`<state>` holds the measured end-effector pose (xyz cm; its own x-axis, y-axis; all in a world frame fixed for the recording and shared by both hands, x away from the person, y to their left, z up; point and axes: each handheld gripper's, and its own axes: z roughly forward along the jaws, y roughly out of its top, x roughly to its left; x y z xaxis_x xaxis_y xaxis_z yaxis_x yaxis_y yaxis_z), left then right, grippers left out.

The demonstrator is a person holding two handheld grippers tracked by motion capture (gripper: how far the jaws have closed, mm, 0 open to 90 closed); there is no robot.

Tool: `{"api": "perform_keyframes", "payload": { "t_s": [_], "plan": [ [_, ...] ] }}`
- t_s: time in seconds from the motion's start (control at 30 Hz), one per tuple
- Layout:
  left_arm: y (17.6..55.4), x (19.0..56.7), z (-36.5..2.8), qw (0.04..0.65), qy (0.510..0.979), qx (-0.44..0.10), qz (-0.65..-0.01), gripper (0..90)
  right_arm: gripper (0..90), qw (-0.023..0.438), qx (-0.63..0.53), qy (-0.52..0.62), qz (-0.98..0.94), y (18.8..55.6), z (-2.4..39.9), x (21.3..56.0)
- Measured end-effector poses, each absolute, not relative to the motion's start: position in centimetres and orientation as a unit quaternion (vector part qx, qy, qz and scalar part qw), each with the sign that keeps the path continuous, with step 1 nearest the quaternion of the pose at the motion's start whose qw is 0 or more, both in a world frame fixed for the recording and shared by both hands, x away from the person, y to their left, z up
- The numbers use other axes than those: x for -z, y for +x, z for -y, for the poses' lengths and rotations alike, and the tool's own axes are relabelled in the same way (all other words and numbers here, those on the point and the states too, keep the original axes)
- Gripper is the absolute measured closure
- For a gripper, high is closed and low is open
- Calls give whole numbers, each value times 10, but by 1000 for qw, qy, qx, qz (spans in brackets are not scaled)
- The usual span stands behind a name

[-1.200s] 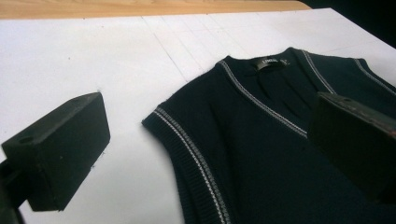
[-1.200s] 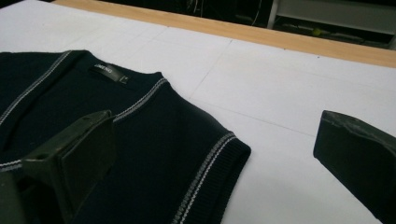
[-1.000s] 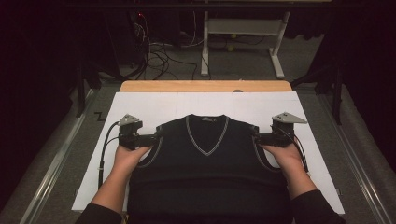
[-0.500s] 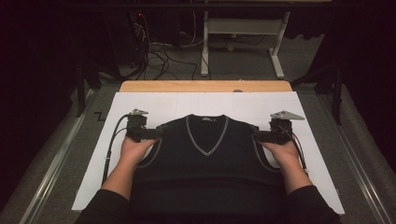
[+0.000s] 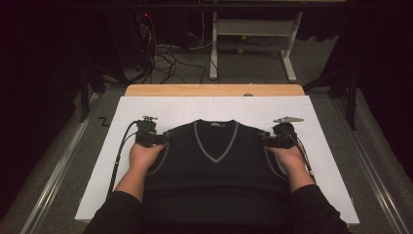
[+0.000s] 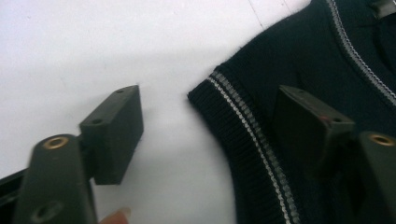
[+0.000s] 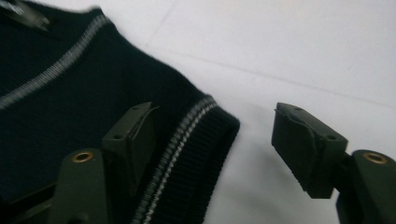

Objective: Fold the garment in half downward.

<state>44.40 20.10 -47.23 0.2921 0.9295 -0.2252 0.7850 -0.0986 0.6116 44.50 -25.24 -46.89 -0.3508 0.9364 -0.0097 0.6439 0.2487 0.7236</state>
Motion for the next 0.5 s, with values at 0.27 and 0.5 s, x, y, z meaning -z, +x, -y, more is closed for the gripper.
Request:
{"api": "perform_keyframes", "payload": {
  "t_s": [0.27,0.5],
  "plan": [
    [441,472,-191,337,748,-95,-565,463,533,222,-327,518,-759,449,246,472],
    [439,473,-187,339,747,-86,-565,619,673,210,-328,514,-764,451,244,471]
  ]
}}
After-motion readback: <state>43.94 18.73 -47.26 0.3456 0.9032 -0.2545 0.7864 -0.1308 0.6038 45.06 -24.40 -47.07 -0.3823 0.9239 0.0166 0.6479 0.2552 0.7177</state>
